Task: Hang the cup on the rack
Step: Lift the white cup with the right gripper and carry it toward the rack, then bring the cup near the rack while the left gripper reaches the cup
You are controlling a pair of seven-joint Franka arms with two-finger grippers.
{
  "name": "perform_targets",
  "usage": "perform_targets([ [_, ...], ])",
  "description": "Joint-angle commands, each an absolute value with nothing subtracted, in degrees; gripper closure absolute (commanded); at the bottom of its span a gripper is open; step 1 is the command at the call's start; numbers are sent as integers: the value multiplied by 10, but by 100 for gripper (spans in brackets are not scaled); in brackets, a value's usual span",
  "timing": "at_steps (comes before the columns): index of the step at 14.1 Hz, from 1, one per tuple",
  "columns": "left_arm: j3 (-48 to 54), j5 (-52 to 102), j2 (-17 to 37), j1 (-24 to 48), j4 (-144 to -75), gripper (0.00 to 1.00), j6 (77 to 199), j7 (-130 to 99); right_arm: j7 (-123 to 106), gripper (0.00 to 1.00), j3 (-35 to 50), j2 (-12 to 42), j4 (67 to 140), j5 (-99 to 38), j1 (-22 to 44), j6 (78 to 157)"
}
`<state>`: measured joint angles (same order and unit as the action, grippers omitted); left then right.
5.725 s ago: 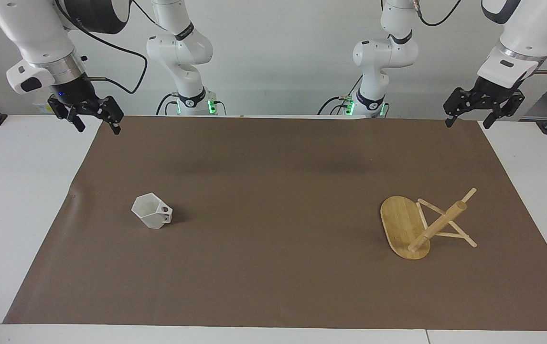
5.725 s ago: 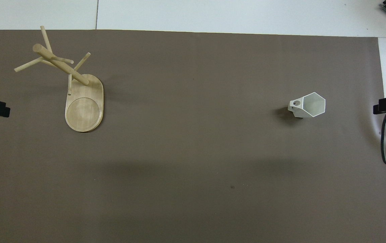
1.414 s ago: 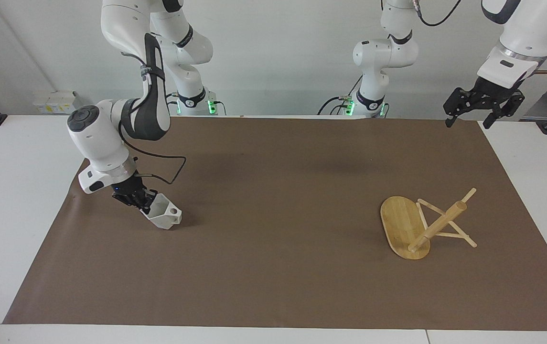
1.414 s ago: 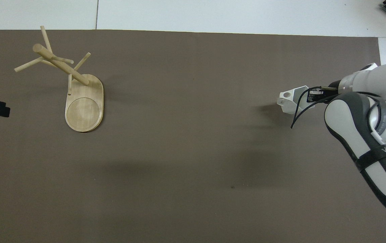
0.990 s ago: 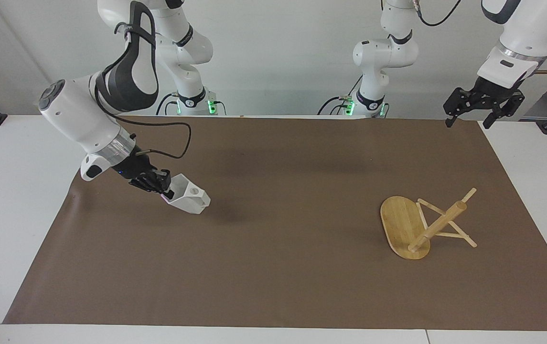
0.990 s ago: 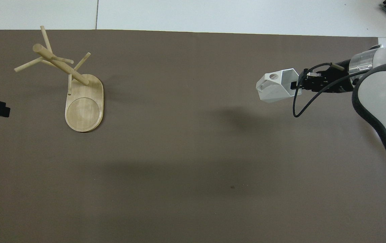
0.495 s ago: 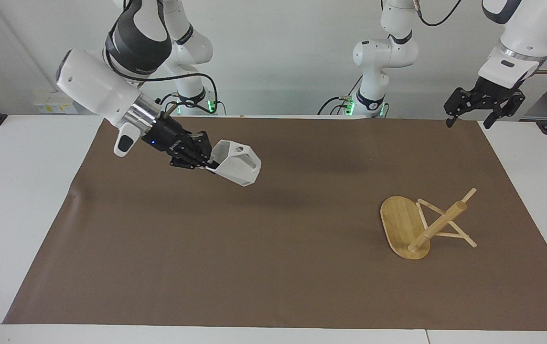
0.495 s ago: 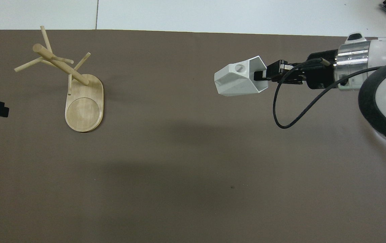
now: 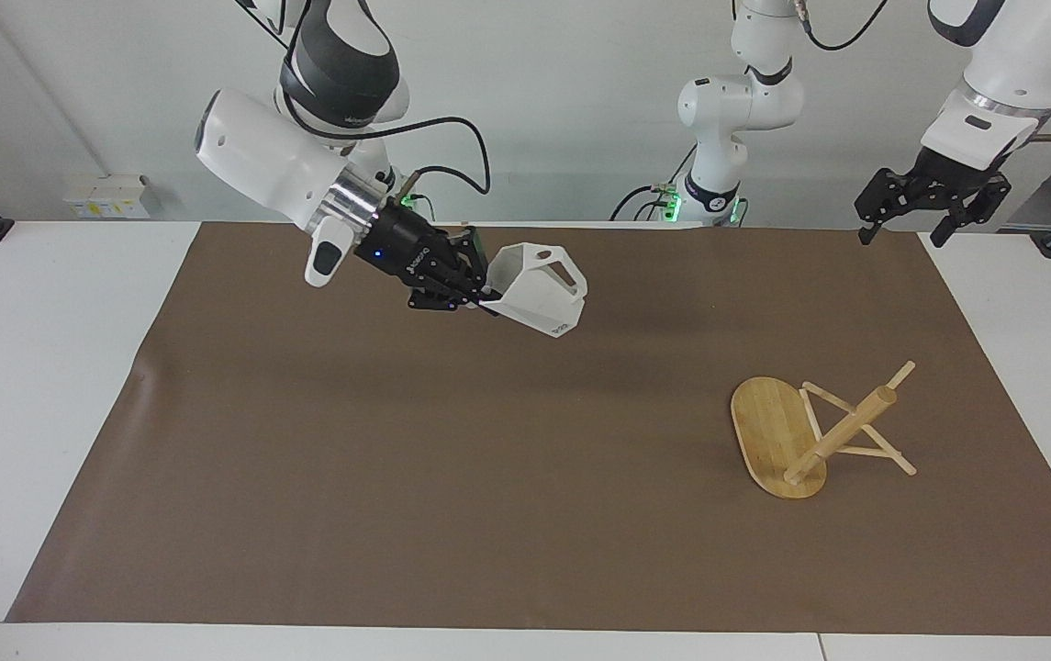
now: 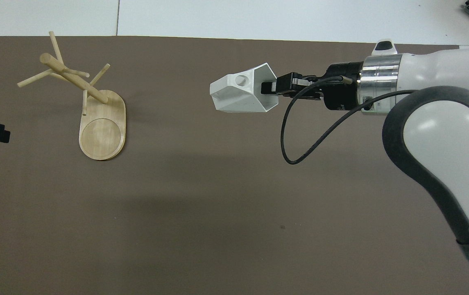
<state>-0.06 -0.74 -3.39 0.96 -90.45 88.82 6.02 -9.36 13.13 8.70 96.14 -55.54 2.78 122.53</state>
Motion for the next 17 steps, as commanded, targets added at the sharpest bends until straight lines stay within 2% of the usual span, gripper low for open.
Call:
perform_targets([
  [1, 1, -4, -56, 6, -939, 0, 896, 62, -99, 100, 134, 94, 968, -620, 33, 1237],
  [3, -1, -2, -71, 6, -972, 0, 926, 60, -80, 100, 135, 105, 967, -635, 68, 1300],
  [6, 1, 13, -73, 11, -977, 0, 931, 46, -51, 100, 135, 126, 960, -651, 133, 1403],
  [11, 5, 38, -81, 25, -1005, 0, 962, 18, -34, 100, 139, 135, 962, -664, 163, 1401],
  [17, 3, 94, -79, 33, -1006, 0, 1025, 259, -3, 100, 139, 133, 966, -665, 178, 1397],
])
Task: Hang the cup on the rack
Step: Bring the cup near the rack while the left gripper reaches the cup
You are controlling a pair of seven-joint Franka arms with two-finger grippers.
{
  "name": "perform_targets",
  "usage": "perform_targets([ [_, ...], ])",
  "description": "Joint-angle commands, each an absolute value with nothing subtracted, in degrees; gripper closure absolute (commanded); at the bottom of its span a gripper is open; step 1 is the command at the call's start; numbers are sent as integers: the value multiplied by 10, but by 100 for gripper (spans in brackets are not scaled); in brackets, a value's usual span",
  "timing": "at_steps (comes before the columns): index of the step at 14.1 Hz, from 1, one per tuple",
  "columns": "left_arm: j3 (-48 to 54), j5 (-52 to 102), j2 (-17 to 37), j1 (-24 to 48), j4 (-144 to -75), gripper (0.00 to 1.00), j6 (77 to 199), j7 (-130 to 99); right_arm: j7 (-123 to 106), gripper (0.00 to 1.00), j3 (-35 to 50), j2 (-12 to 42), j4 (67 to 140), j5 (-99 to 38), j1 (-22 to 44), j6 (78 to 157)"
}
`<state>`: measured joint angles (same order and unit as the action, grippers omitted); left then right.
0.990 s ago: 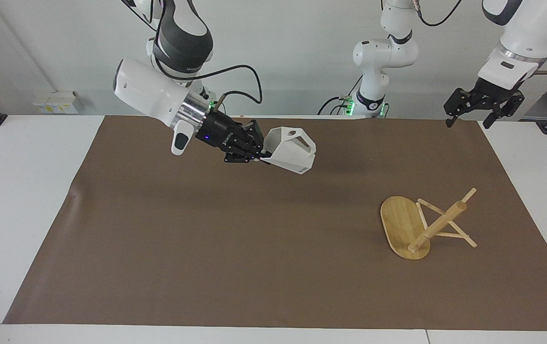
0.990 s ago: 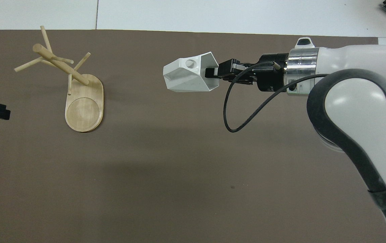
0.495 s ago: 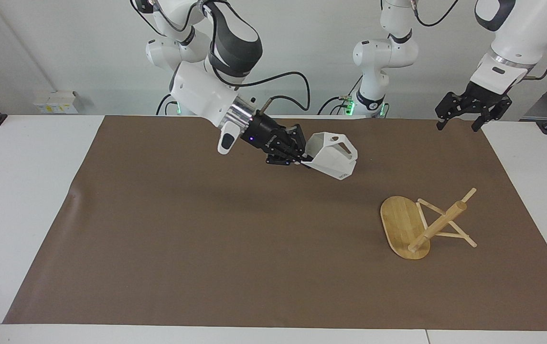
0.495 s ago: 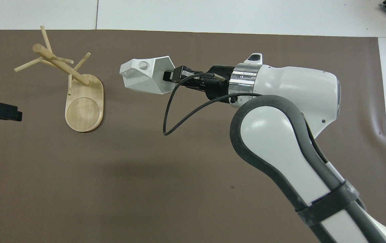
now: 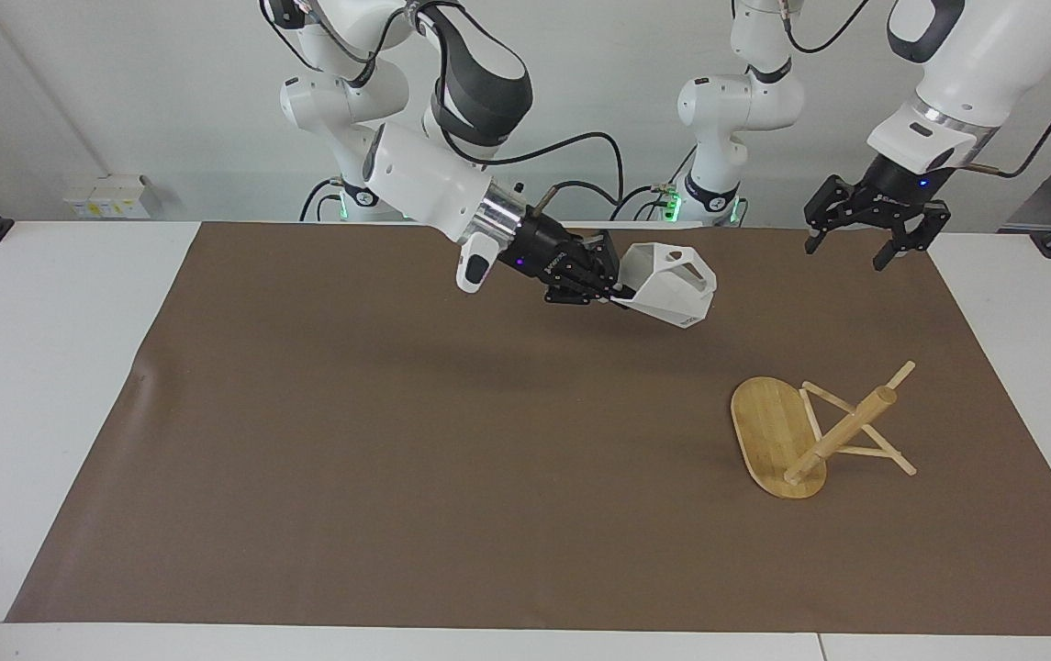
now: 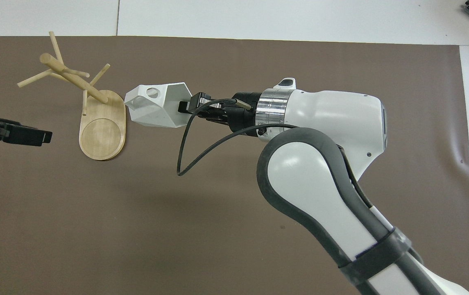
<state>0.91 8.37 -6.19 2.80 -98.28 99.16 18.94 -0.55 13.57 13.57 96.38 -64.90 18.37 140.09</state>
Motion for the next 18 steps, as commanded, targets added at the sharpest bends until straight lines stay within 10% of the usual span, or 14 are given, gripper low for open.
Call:
perform_targets([
  [1, 4, 95, -77, 33, -1006, 0, 1040, 290, -3, 100, 139, 132, 966, -665, 179, 1397],
  [18, 4, 303, -9, 44, -1013, 0, 1104, 845, 98, 100, 145, 129, 968, -679, 205, 1407],
])
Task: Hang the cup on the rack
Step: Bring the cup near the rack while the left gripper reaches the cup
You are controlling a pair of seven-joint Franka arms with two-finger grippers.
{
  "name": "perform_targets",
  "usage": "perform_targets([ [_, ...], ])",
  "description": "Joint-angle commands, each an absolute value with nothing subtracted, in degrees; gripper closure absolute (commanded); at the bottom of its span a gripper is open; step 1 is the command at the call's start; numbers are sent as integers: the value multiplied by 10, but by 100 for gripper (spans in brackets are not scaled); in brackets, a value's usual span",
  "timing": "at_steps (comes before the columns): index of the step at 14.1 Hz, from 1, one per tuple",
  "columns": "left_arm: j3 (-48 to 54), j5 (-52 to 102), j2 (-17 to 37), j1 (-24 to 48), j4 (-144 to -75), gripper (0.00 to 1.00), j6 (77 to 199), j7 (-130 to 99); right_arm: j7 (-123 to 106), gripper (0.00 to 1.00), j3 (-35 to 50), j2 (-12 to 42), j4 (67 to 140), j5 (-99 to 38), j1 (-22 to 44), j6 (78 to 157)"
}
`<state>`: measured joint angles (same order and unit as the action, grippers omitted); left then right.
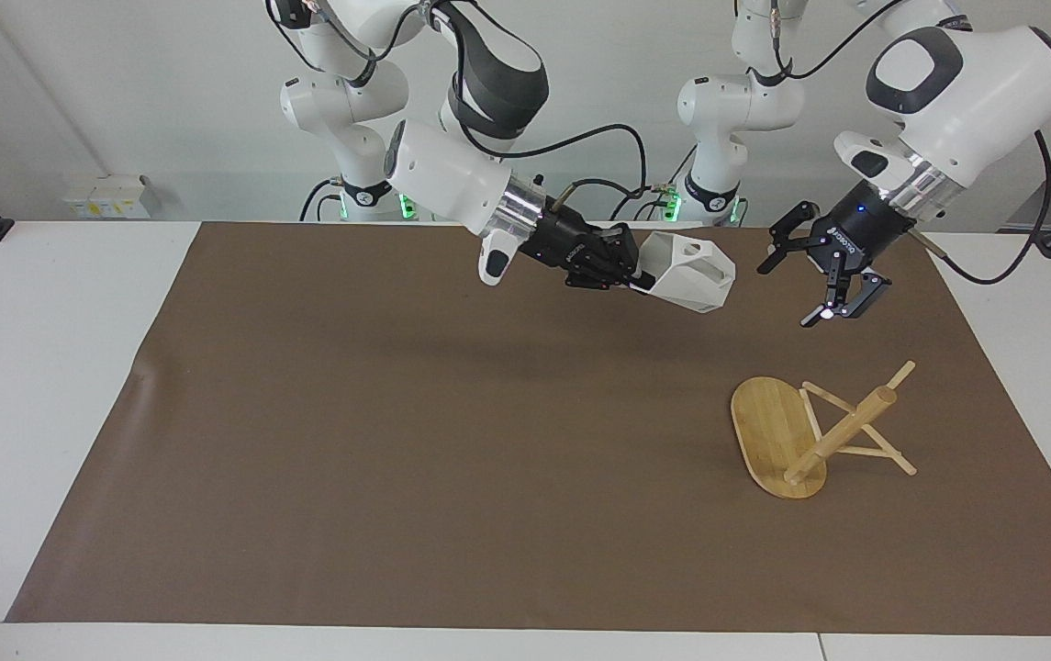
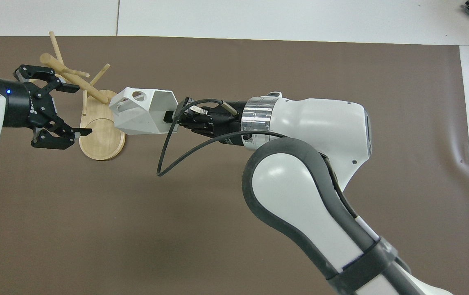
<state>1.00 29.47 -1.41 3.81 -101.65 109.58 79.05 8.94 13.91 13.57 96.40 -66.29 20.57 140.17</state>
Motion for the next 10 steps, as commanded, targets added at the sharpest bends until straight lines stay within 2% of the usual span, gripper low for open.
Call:
perform_targets([
  [1, 4, 303, -8, 45, -1013, 0, 1098, 872, 98, 100, 144, 129, 968, -679, 206, 1404],
  [10, 4, 348, -23, 40, -1029, 0, 1045, 879, 100, 100, 146, 128, 969, -675, 214, 1404],
])
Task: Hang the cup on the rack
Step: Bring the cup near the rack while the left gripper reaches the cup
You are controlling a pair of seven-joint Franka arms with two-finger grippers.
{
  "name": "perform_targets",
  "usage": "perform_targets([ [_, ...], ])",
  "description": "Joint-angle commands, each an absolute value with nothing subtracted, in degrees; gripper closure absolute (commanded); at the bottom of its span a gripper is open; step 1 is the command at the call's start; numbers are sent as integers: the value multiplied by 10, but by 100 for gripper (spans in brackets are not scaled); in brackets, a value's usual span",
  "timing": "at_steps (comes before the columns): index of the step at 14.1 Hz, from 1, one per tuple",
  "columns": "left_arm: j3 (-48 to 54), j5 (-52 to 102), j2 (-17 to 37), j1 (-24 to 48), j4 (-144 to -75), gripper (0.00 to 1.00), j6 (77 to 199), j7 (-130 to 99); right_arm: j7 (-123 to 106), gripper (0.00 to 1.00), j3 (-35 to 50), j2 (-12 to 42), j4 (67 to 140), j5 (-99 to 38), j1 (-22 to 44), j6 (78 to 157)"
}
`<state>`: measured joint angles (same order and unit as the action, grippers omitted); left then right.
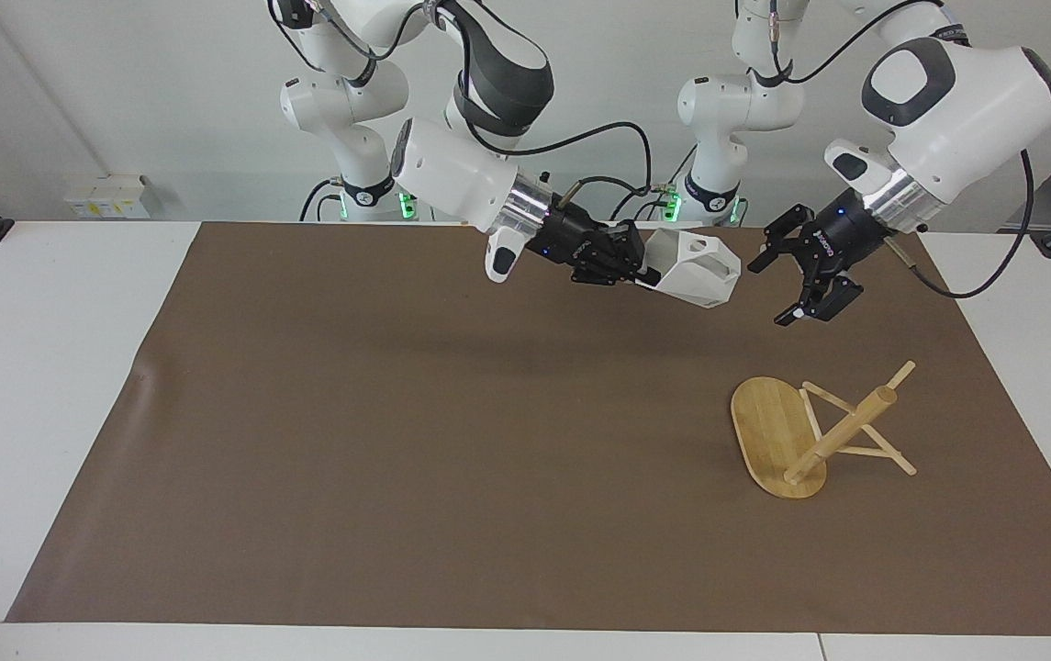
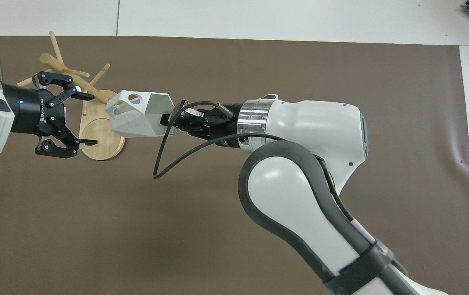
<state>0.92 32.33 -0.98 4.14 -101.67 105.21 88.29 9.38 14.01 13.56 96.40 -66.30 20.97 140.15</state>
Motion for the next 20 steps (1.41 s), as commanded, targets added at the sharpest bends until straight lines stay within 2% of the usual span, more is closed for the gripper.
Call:
perform_targets([
  [1, 5, 355, -24, 42, -1034, 0, 1049, 863, 100, 100, 145, 128, 970, -675, 221, 1407],
  [11, 9, 409, -48, 67, -1072, 0, 1051, 822, 99, 100, 145, 133, 976, -670, 236, 1426],
  [20, 3, 405, -52, 37, -1072, 0, 1015, 835, 100, 100, 145, 132, 976, -663, 236, 1426],
])
